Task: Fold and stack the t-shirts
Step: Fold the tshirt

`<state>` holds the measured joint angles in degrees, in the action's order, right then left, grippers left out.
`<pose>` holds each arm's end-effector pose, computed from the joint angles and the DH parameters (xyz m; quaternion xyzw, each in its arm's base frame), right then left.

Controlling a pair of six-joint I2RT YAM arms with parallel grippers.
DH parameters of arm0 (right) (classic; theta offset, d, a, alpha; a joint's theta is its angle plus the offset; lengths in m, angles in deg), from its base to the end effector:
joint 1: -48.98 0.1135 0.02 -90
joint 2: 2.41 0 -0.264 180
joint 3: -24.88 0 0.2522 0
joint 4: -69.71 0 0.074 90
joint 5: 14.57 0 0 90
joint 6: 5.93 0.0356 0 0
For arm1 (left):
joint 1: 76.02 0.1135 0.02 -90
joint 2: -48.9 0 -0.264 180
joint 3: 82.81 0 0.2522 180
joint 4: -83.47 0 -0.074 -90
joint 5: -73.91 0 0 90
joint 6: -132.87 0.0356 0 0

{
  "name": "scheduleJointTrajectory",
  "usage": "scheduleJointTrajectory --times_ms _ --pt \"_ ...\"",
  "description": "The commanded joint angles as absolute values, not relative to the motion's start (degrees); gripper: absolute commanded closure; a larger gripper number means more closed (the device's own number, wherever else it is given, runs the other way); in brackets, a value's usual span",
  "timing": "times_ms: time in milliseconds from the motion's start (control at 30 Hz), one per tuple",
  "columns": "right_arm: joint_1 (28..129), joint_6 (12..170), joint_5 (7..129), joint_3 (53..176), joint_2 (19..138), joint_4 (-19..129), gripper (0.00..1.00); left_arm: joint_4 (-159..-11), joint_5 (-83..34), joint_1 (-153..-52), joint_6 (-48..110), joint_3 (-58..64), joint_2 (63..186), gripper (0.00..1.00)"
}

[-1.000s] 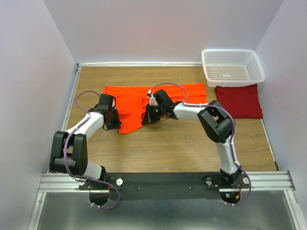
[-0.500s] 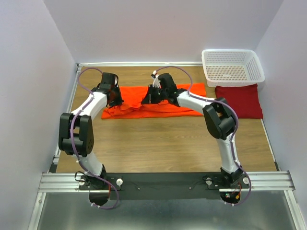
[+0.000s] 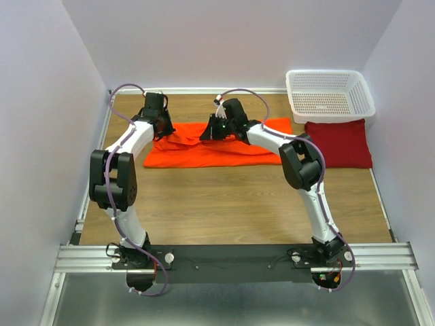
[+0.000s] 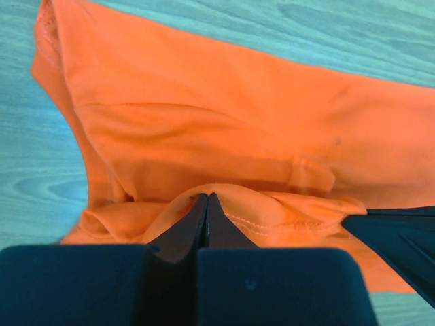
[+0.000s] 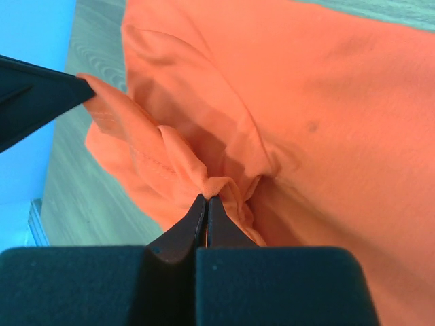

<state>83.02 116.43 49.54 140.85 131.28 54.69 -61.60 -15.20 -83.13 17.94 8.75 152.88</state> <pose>0.4320 0.3106 0.1703 -0.1199 0.8538 0.4202 0.2831 0.4013 -0.0495 0.2348 -0.1471 0.9198 -0.0934 0.3515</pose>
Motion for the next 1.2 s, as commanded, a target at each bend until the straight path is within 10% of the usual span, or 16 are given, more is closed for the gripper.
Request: scheduleJointTrajectory --times_ms 0,1167 --pt "82.91 115.54 49.85 143.93 134.26 53.40 0.96 -64.49 -13.19 -82.70 17.12 9.26 154.72 1.00" --pt "81.85 124.06 53.37 139.89 133.20 53.40 0.94 -68.36 -18.99 -82.61 23.36 17.61 163.68 1.00"
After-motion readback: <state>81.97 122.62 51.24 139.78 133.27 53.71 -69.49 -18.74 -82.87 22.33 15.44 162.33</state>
